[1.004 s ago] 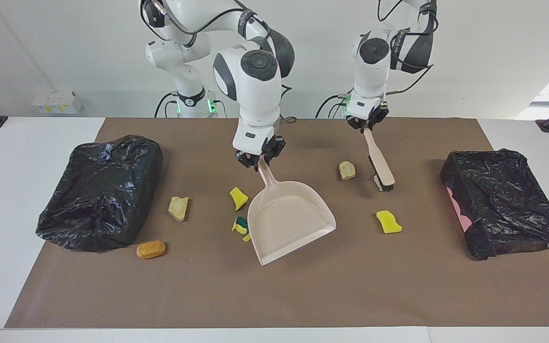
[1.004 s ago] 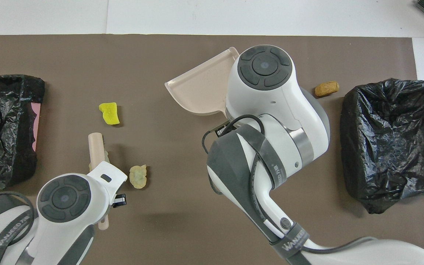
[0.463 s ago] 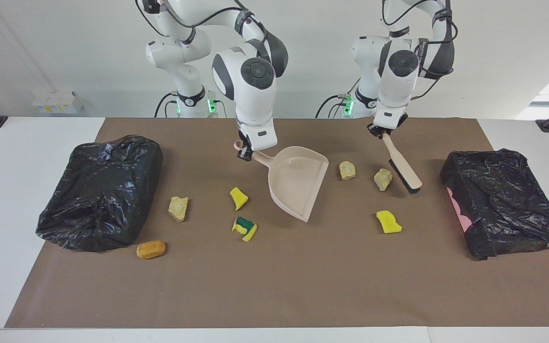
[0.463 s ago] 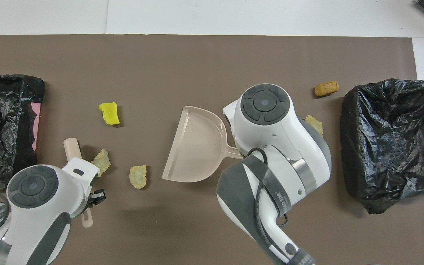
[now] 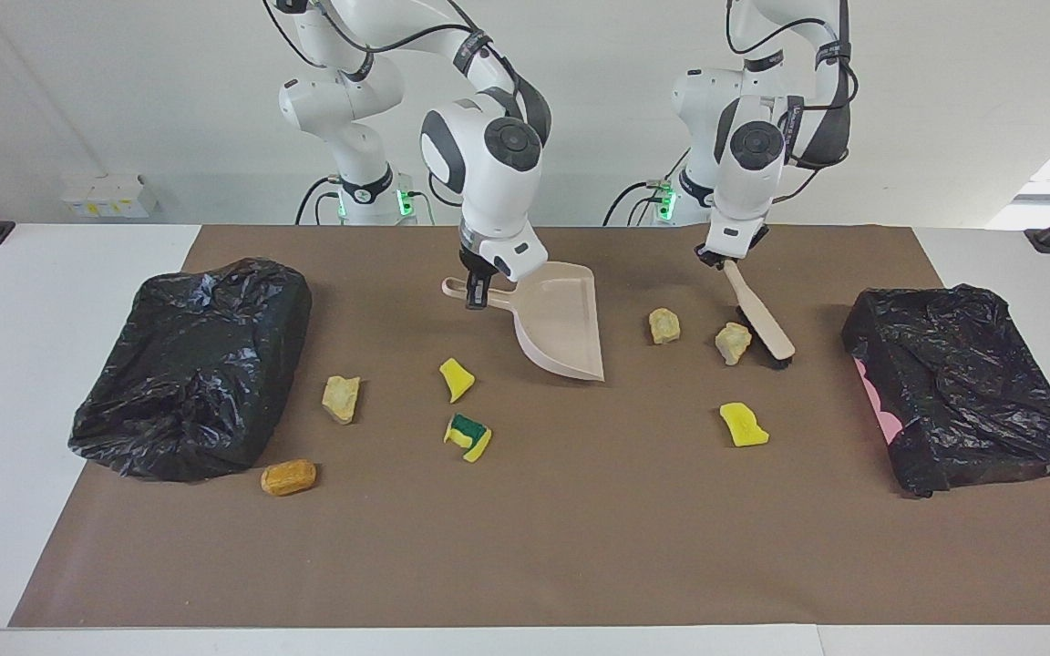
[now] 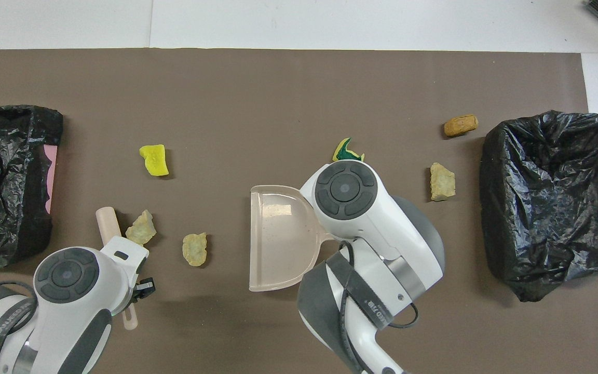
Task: Sweep and dump trash in bin
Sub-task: 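Sweep the crumpled debris into the dustpan with the left gripper's brush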
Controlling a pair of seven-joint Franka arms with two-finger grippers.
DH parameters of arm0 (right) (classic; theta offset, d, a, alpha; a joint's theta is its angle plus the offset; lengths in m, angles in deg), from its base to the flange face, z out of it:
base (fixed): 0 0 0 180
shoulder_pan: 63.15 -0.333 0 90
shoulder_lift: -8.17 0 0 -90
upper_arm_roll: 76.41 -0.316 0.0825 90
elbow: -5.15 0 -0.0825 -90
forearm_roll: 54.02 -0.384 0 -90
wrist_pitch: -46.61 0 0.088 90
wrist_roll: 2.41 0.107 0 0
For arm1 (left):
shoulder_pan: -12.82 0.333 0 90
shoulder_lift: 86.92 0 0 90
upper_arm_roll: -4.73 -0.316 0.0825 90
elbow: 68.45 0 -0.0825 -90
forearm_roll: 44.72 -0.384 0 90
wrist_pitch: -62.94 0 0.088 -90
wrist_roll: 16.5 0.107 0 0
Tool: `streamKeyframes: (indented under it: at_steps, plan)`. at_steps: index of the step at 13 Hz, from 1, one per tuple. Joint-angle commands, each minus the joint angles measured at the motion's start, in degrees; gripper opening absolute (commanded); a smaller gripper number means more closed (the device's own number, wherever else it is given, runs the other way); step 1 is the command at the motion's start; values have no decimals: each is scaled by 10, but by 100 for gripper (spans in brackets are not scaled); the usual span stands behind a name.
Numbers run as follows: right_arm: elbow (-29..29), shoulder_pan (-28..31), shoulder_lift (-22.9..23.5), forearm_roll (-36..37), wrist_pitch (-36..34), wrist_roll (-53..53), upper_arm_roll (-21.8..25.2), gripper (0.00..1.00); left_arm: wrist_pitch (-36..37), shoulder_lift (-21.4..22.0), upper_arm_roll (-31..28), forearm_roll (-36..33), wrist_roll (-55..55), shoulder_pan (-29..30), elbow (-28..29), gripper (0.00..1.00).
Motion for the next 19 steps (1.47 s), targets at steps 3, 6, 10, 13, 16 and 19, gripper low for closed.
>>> streamKeyframes:
  at_steps: [3,6,10,13,16,19]
  plan:
    - [16,-6,-1,29,29,23,-2,0,-61,1,0,69,37,-61,17,0]
    - [13,-7,14,35,39,54,-2,0,-78,-12,0,75,100,-81,14,0]
    - [9,-17,29,48,45,88,-3,0,-79,-19,0,127,142,-81,10,0]
    - [9,-16,38,48,65,93,-3,0,-81,-44,0,171,155,-98,-5,0]
    - [6,-16,43,47,78,98,-3,0,-100,-55,0,232,150,-148,-26,0]
    - [6,-15,45,46,88,105,-3,0,-101,-69,1,259,144,-198,-58,0]
